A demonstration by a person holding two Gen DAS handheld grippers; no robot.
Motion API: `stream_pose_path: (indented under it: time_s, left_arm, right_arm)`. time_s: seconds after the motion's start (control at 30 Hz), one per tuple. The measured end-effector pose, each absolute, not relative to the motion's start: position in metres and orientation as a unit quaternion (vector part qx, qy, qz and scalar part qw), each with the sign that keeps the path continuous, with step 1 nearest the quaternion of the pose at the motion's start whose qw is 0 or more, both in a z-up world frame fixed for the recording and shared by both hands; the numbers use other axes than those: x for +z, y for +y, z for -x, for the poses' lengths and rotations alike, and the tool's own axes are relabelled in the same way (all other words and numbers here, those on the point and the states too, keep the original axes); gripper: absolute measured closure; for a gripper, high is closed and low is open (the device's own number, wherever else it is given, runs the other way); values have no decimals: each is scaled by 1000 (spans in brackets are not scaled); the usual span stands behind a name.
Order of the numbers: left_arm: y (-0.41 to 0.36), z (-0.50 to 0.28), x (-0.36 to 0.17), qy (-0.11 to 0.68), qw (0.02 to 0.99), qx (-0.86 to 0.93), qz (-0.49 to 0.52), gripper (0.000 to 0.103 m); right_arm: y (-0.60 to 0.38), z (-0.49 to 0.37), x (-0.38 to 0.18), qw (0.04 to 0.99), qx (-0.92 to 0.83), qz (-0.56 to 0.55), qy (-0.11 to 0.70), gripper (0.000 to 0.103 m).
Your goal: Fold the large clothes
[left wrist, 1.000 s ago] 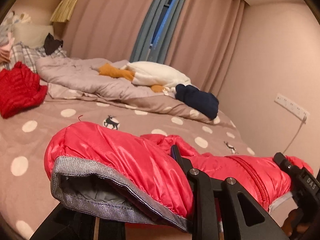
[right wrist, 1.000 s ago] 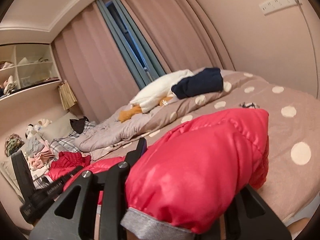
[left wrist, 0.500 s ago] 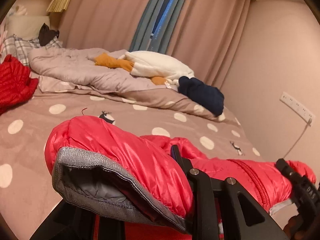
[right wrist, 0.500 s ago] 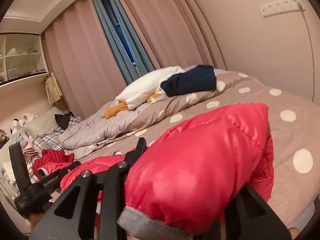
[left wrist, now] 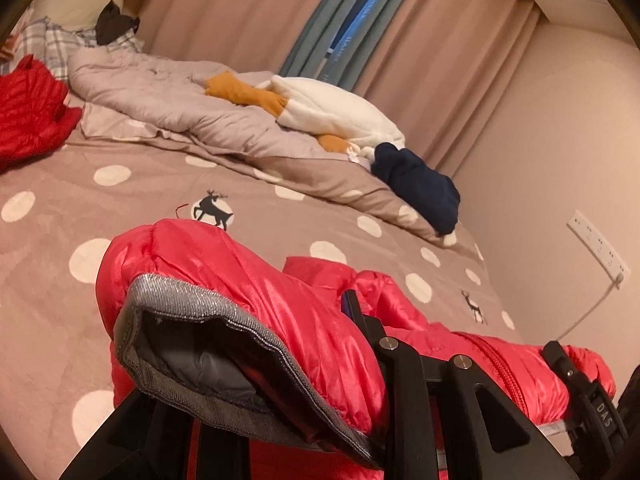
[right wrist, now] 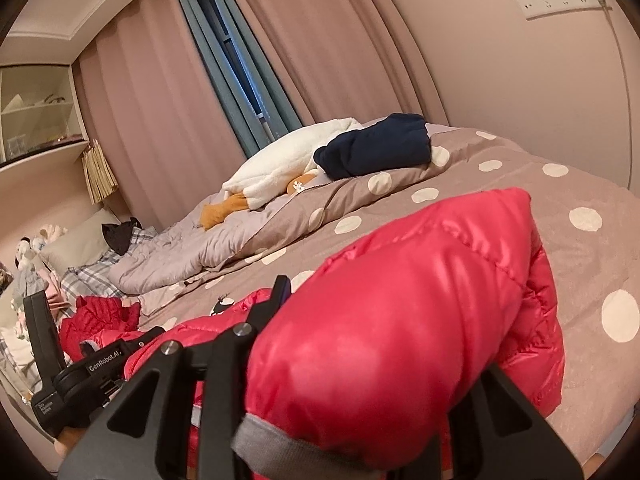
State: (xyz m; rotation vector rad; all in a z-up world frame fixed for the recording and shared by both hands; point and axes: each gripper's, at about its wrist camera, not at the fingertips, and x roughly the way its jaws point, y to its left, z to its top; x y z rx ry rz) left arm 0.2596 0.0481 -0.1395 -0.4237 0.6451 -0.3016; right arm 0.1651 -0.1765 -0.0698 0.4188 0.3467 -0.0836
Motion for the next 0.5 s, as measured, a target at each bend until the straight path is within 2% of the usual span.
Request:
stream_pose_path:
  time_s: [0.37, 0.5]
  left_arm:
    - [46, -285, -154, 327, 913, -133, 204, 79]
    - [43, -299, -160, 329, 918, -125, 182, 79]
  right_arm:
    - [-171, -197, -72, 962, -54, -191, 190, 71]
    - [-165, -214, -75, 962, -62, -177, 199, 67]
